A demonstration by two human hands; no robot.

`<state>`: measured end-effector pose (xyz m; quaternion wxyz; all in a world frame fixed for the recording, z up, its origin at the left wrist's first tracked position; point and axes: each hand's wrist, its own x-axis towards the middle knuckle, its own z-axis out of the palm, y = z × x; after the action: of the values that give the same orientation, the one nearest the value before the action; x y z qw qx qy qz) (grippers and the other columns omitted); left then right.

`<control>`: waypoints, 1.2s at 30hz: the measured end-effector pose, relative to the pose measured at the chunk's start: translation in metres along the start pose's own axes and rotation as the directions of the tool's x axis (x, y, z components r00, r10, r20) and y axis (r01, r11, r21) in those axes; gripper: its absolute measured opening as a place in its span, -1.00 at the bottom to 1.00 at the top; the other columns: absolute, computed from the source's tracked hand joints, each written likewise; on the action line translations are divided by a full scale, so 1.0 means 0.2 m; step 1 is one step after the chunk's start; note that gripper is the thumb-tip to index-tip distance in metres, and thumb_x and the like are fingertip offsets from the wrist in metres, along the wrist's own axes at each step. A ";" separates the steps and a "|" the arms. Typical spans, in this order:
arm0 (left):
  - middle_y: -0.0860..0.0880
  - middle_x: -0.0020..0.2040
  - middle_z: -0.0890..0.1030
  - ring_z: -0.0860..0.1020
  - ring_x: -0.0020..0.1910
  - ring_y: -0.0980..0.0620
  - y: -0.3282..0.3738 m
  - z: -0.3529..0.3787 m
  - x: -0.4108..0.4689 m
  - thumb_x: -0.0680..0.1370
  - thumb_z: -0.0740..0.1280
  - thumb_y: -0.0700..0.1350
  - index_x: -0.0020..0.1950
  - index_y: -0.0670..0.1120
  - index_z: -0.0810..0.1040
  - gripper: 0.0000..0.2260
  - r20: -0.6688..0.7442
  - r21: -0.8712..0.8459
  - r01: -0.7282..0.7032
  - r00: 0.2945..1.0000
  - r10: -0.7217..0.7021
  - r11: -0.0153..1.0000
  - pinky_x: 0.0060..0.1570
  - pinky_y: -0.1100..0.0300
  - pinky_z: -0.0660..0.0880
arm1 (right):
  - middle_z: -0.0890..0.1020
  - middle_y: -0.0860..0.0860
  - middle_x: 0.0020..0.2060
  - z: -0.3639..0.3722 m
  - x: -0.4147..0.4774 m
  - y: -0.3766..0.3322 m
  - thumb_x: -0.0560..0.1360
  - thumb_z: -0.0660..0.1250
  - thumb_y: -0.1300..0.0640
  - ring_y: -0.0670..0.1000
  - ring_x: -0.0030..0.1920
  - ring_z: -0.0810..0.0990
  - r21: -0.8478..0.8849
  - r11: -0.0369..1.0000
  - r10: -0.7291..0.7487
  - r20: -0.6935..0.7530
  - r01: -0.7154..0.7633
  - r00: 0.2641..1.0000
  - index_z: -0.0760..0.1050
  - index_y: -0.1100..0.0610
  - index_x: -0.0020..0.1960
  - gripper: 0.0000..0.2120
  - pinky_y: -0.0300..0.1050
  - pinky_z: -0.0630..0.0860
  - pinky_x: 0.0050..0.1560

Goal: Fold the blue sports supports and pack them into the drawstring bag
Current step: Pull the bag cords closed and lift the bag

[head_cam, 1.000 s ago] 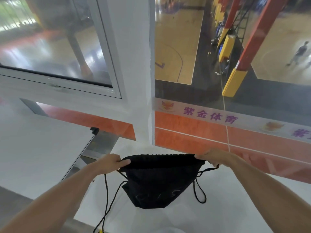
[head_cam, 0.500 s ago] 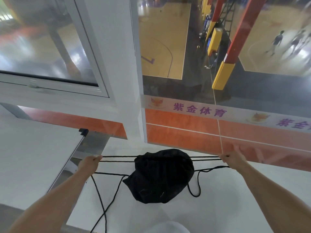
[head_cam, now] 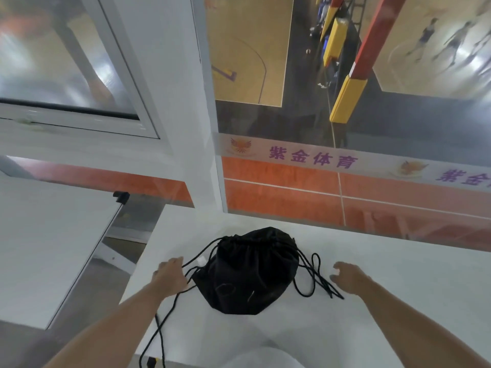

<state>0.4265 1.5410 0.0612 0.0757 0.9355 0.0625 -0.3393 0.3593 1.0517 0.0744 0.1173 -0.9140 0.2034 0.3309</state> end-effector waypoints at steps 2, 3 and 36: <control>-0.06 0.56 0.25 0.23 0.51 -0.13 0.17 -0.02 0.04 0.53 0.20 -0.21 0.59 -0.10 0.15 -0.38 -0.083 -0.165 -0.142 0.988 0.130 0.976 0.46 -0.02 0.24 | 0.44 -0.01 0.44 0.00 -0.01 -0.17 0.59 0.23 -0.01 0.05 0.42 0.43 0.113 0.991 -0.056 -0.097 0.067 0.994 0.35 0.01 0.48 -0.53 -0.05 0.37 0.38; -0.08 0.57 0.25 0.22 0.52 -0.12 0.25 -0.02 0.07 0.52 0.21 -0.23 0.59 -0.10 0.16 -0.37 -0.106 -0.234 -0.203 0.978 0.183 0.951 0.47 -0.01 0.23 | 0.44 0.00 0.44 -0.01 -0.02 -0.26 0.59 0.25 0.03 0.05 0.42 0.42 0.174 0.976 -0.104 -0.137 0.128 0.985 0.37 0.04 0.48 -0.54 -0.03 0.35 0.41; -0.02 -0.23 0.54 0.50 -0.23 0.03 0.48 -0.44 -0.19 0.64 0.12 0.22 -0.23 -0.09 0.44 -0.56 -0.080 -0.136 -0.362 0.932 0.354 0.922 -0.19 0.14 0.39 | 0.57 -0.09 -0.38 -0.33 -0.20 -0.56 0.55 0.36 -0.14 -0.12 -0.36 0.50 0.284 0.862 -0.402 -0.123 0.420 0.907 0.60 0.02 -0.29 -0.68 -0.22 0.37 -0.30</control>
<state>0.4690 1.4617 0.1622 0.2039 0.9318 -0.0825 -0.2889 0.4185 1.1400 0.1591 0.3184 -0.9165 0.0557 0.2355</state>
